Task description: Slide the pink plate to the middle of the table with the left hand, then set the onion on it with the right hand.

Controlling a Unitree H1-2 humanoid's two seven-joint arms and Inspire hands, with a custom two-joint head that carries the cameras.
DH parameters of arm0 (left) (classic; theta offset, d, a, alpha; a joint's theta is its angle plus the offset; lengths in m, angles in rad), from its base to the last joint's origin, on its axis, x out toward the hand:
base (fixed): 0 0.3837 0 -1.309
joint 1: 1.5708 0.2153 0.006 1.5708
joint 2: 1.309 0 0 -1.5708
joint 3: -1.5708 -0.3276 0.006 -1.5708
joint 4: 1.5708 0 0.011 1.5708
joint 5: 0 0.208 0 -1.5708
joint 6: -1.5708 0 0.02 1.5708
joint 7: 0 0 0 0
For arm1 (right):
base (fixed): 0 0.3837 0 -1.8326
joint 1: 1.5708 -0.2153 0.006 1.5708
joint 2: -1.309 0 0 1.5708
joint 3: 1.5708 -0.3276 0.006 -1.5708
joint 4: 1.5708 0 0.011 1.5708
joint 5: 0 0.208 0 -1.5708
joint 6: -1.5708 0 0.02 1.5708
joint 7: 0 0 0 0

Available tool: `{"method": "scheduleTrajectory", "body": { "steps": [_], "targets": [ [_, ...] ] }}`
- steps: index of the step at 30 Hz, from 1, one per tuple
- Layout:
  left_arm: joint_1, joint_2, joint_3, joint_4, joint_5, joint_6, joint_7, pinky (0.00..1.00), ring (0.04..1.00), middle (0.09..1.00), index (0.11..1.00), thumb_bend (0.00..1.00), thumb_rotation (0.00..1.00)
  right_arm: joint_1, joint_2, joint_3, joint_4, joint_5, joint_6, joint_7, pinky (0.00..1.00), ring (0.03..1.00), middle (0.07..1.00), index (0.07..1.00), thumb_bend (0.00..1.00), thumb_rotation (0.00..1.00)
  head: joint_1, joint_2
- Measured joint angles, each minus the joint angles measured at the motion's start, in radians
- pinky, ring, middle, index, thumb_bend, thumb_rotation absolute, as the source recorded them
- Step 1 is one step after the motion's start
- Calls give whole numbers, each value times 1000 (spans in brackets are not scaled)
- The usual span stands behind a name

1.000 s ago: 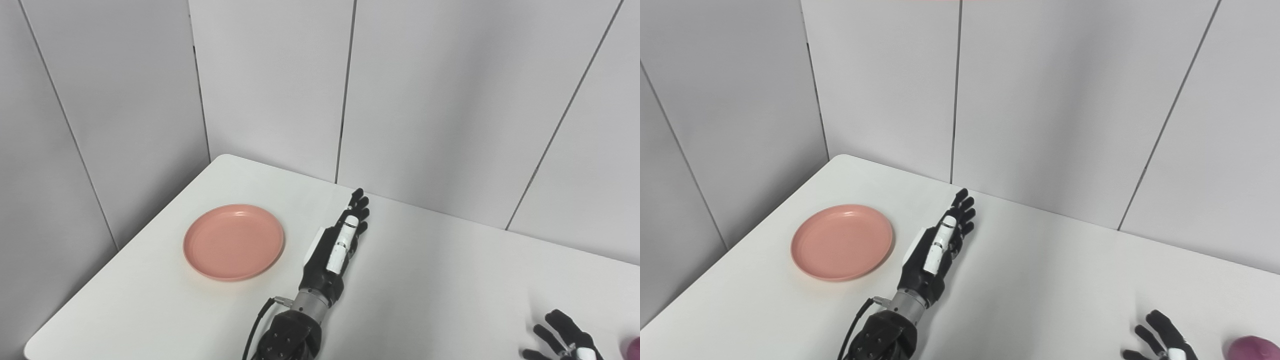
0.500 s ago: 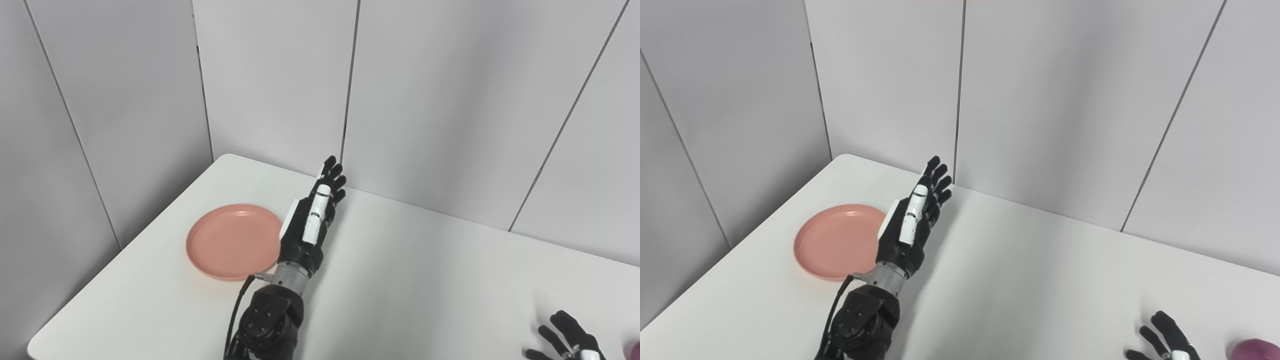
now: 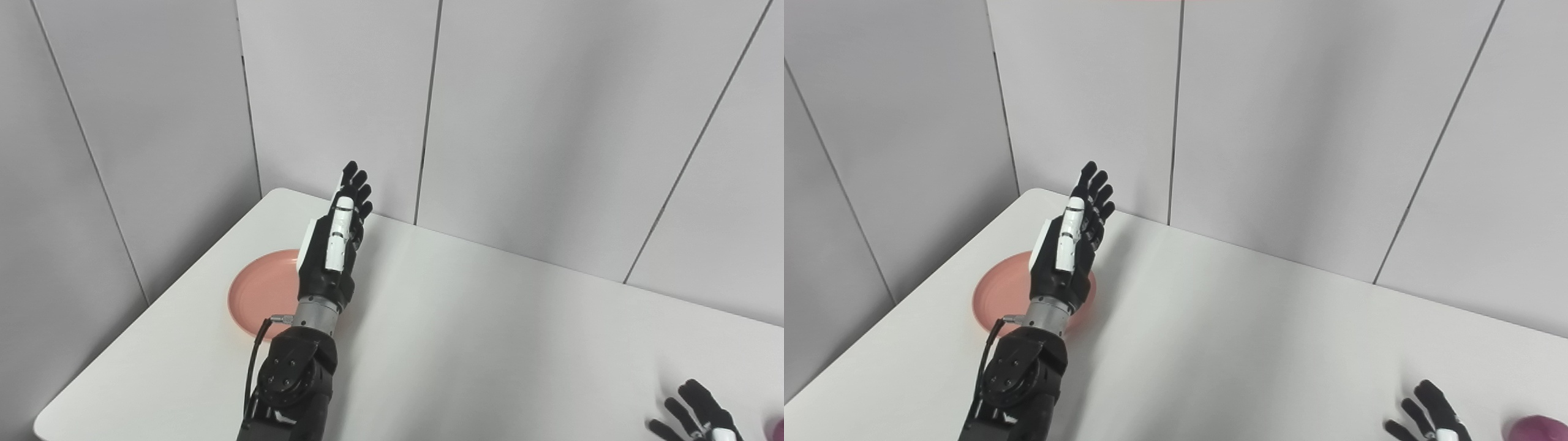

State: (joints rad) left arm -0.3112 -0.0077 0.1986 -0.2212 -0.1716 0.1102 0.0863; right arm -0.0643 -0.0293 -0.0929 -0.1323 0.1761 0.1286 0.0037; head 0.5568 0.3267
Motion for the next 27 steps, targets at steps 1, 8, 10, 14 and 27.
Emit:
{"method": "scheduleTrajectory", "body": {
  "steps": [1, 8, 10, 14, 27],
  "targets": [
    [-2, 1, 3, 0, 0, 0, 5, 1000, 997, 1000, 999, 402, 1000, 0, -1, 0, 0, 0, 0, 0, 677, 842, 867, 820, 774, 765, 3, 2],
    [-5, 18, 28, -9, 6, 0, 29, 1000, 997, 1000, 999, 417, 1000, -3, -5, 0, 5, 1, 0, 2, 676, 841, 867, 821, 773, 779, 9, -3],
    [-5, 28, 36, -11, 15, 0, 32, 1000, 1000, 1000, 1000, 420, 1000, -4, -6, 0, 5, 0, 0, 2, 666, 836, 864, 820, 766, 783, 15, -6],
    [-9, 33, 55, -37, 20, 4, 54, 1000, 1000, 1000, 993, 392, 1000, -6, -6, -2, 8, 1, 0, 2, 675, 851, 877, 828, 789, 766, 31, -5],
    [-29, 61, 145, -76, 21, 8, 117, 998, 999, 1000, 986, 400, 1000, -11, -13, -3, 13, 6, 0, 9, 613, 830, 859, 806, 819, 771, 31, -2]
  ]
}}
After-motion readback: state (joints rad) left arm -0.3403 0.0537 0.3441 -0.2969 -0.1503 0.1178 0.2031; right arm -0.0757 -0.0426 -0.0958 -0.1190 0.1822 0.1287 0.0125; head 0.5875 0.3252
